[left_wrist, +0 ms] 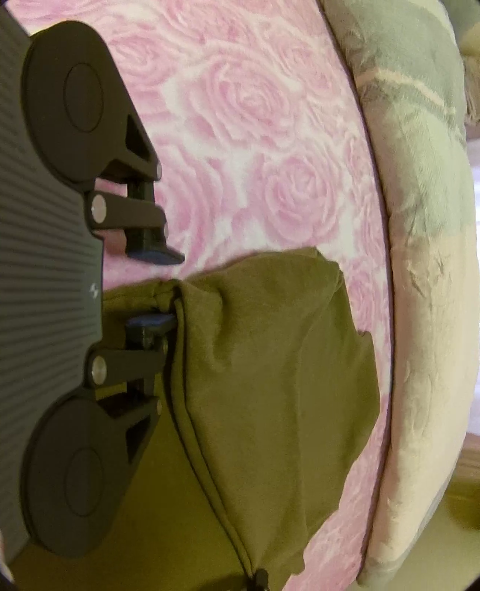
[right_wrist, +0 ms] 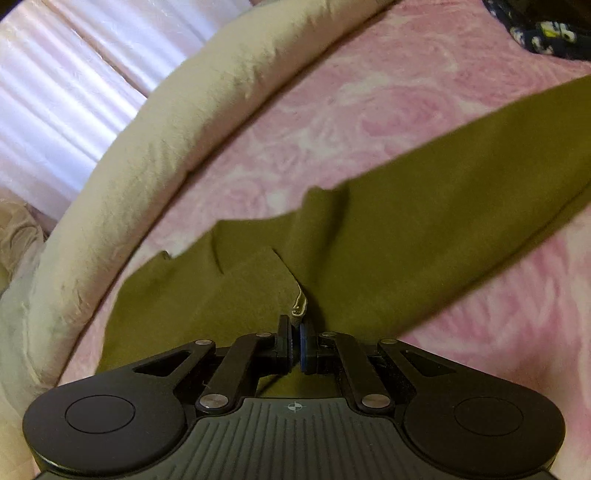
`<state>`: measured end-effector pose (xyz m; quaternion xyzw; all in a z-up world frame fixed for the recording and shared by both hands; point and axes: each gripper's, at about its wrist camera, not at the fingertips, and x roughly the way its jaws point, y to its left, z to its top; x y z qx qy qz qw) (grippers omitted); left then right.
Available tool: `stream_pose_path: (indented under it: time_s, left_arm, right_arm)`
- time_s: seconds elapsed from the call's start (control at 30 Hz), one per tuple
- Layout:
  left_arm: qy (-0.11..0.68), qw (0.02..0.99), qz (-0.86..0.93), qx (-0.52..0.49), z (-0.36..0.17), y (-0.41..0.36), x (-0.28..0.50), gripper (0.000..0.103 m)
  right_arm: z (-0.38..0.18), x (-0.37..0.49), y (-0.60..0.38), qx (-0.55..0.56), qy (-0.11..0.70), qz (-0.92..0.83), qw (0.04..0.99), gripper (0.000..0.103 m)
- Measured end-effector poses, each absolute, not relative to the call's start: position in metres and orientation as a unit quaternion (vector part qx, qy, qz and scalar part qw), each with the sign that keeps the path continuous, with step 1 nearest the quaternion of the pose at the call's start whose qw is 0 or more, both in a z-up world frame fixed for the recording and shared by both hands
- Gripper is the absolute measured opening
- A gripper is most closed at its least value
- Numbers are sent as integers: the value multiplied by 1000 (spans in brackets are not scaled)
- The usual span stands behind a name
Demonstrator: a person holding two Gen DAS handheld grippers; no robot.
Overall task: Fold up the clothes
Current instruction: 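Lay the folded side flat and open the right gripper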
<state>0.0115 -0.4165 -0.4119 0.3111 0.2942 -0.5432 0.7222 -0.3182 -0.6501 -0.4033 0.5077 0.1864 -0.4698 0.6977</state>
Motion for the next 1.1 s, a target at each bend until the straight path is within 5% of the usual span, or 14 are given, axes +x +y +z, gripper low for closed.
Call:
stream_pose_path:
  time_s: [0.2,0.47,0.77,1.0,1.03,1.07,1.1]
  left_arm:
    - [205,713,-560,367,-408,-404,-10,5]
    - [232,701,-531,416,-425,-414,-15,16]
    - [310,753,-521,255,-369,-409,17,22]
    - [310,792,-462,251,-359,-423,21,17]
    - [317,790,-470,236,-358,-425,21,18]
    - [323,780,-485,227,-359,-428,18,18]
    - [329,767,-505,221,-362,-433,14,19]
  right_arm:
    - [-406,-315,-651,494,199,-467,706,2]
    - [-396,-313,-639,444,224,-457,737,2]
    - [-389,-312,-642,454,257,-445,728,3]
    - [-369,-318,-642,429,258,-465,730,5]
    - [-368,-319,-643,426,248,-466,734,6]
    - [-366,-319,-643,424,238,-467,739,22]
    - [-365,-319,-643,422,228,-468,743,55]
